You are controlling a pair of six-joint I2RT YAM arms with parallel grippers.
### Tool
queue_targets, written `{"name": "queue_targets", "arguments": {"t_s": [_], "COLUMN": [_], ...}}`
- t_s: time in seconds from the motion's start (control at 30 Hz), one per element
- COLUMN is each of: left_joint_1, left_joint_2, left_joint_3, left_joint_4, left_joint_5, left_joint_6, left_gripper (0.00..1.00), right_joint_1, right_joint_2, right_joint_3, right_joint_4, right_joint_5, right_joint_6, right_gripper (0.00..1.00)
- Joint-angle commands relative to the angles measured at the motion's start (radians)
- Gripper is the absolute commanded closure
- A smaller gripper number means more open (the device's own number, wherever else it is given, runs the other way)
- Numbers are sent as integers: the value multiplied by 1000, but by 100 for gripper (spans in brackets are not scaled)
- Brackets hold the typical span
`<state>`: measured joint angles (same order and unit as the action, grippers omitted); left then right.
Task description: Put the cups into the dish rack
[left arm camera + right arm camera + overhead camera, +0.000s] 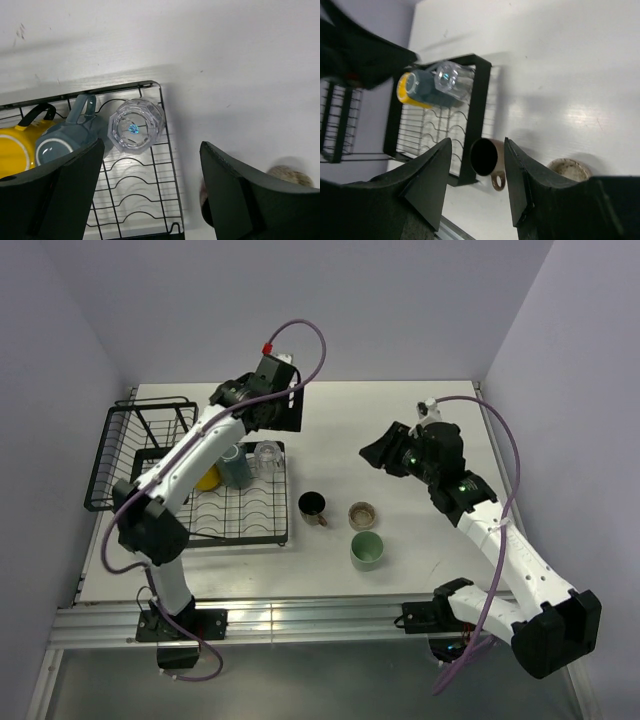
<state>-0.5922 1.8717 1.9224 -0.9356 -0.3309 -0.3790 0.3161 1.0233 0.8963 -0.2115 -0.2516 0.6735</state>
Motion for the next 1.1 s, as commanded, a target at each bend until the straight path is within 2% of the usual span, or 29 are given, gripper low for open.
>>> {"name": "queue_targets", "arguments": {"t_s": [0.0, 0.07, 0.27, 0.4, 0.53, 0.8, 1.07], "left_joint_1": [-27, -31, -40, -40, -38, -40, -38], "left_joint_2": [-198, -264, -561, -682, -736, -824, -839], "left_joint_3": [9, -48, -229, -310, -300, -338, -339], "left_joint_4": [26, 55, 158, 173, 98, 96, 93], "left_joint_5": [-7, 21, 76, 76, 70, 75, 70], "left_joint_6": [-11, -30, -86, -97, -93, -133, -144], "left_gripper": [16, 16, 14, 14, 14, 14, 14], "right_joint_1": [102, 203, 357, 468, 564, 633, 693], "right_joint_2": [-20, -14, 52, 156, 276, 478, 595], "right_joint_3": [52, 76, 72, 105, 193, 298, 368], "right_joint_4": [-72, -121, -132, -138, -163, -190, -248], "right_joint_5": [131, 208, 324, 388, 445, 482, 544], "right_joint_6": [-61, -92, -127, -169, -199, -233, -247], "right_gripper": [46, 46, 47, 48, 48, 50, 50]}}
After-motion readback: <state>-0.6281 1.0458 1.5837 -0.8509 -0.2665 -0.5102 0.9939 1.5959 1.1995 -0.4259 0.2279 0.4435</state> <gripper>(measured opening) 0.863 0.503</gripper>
